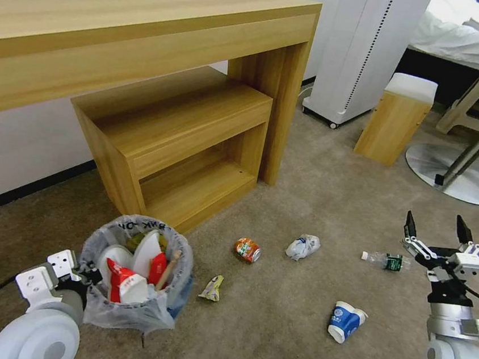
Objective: Pick up the trash bin and place the garbage on the floor into it.
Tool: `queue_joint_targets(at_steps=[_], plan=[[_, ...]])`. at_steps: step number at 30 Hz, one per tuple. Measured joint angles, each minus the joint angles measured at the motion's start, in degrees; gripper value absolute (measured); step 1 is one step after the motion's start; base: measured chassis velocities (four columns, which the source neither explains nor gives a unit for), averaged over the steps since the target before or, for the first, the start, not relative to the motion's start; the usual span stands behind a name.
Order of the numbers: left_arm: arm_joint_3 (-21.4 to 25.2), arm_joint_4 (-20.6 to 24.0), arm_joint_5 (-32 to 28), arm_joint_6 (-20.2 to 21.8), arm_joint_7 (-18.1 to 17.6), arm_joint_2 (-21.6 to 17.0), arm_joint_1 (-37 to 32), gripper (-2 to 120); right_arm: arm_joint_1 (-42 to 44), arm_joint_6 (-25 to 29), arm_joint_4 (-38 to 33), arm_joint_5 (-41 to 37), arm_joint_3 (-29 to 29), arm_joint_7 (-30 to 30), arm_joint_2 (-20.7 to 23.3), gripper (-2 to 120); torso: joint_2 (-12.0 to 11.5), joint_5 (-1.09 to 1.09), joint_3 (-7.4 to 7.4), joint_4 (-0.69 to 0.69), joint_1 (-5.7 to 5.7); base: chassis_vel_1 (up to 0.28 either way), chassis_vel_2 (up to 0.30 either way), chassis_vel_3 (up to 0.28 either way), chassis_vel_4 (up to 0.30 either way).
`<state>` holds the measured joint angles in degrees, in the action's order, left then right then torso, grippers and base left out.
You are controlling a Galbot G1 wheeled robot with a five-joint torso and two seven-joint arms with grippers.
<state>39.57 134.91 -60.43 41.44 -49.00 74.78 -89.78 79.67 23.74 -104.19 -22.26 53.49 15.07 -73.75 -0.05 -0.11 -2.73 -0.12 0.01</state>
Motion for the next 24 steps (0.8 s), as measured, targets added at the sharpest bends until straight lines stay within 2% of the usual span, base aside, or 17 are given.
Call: queue_joint_targets(at_steps=[7,12,24], plan=[[2.82,0.38,-6.05,0.64,-0.95,-0.81,0.80,1,-0.15,0.43,0.39,0.29,-0.13,0.24,-0.11,100,0.00,-0.01,0.00,0.01,0.00,0.000,0.000,0.000,0.000],[5.47,0.81,-11.15,0.69,-3.05,-1.76,2.44,1,-0.24,0.48,0.40,0.51,-0.09,0.65,-0.16,100,0.00,-0.01,0.00,0.00,0.00,0.000,0.000,0.000,0.000],[5.20,0.45,-11.83,0.80,-3.49,-1.76,2.42,1,-0.33,1.17,0.53,0.14,0.08,2.10,-0.33,100,0.00,0.00,0.00,0.00,0.00,0.000,0.000,0.000,0.000]])
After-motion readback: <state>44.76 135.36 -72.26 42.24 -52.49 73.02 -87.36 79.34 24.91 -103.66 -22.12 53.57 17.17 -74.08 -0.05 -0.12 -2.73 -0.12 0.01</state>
